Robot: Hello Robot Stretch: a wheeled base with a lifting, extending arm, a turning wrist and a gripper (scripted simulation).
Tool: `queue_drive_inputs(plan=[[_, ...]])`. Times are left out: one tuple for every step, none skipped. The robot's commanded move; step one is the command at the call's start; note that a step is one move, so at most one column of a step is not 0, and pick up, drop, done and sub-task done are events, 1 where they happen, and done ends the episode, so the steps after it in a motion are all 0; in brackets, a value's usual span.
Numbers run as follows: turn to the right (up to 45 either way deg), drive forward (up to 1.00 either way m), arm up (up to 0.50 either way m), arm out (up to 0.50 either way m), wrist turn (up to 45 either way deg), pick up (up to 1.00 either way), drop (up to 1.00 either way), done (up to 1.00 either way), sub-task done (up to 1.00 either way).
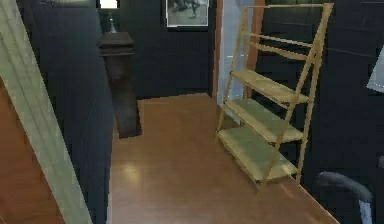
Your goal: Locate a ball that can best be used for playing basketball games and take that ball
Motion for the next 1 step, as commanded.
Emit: queue_drive_inputs(plan=[[0.0,1.0,0.0,0.0,0.0,0.0,0.0,0.0,0.0]])
